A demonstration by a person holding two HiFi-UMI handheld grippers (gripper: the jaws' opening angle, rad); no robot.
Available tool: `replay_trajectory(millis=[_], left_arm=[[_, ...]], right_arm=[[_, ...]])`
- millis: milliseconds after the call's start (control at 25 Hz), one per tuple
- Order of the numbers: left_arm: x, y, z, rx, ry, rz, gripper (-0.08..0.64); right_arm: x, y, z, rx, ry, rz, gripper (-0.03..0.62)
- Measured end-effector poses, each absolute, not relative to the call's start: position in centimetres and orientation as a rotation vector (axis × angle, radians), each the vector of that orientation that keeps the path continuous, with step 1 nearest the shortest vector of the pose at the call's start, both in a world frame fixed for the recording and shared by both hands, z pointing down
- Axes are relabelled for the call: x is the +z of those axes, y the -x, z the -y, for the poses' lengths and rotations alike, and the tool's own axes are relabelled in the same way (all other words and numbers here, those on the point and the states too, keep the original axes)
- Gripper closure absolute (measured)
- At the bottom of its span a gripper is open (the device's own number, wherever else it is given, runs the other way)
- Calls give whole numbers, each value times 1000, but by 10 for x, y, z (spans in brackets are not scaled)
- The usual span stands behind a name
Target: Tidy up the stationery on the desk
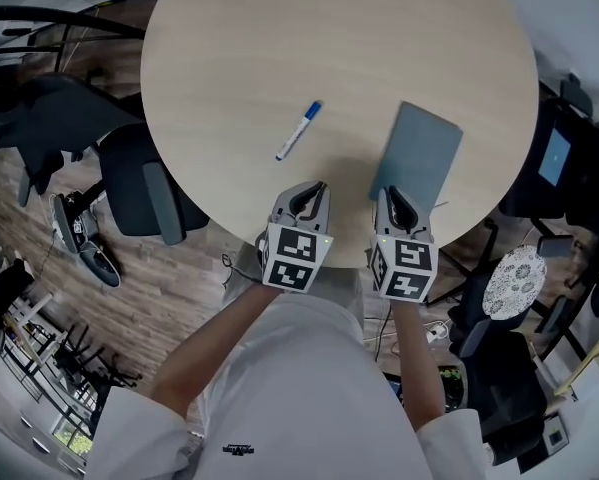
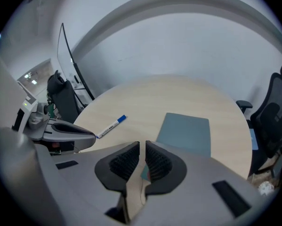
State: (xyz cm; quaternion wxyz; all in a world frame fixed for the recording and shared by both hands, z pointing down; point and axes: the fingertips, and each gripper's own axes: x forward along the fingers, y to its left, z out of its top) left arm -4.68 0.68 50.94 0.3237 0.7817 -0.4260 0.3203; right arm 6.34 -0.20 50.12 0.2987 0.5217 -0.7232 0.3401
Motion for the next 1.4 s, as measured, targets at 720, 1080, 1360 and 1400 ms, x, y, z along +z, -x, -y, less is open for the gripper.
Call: replay_trajectory(millis=[720,1080,1360,1400], left_arm=[[556,111,38,1005,-2071,1068,390],[591,134,49,1080,-1975,1154,390],[597,128,46,1110,-1981,1145,482],[595,127,45,1101,-1982,1142,482]], right_arm=[[508,-6,8,973,-1351,1924,529],[519,2,8,997,-1351,1908,529],[519,-1,2,998,-1356,1907,529],[519,-1,1,996,-1358,1907,529]])
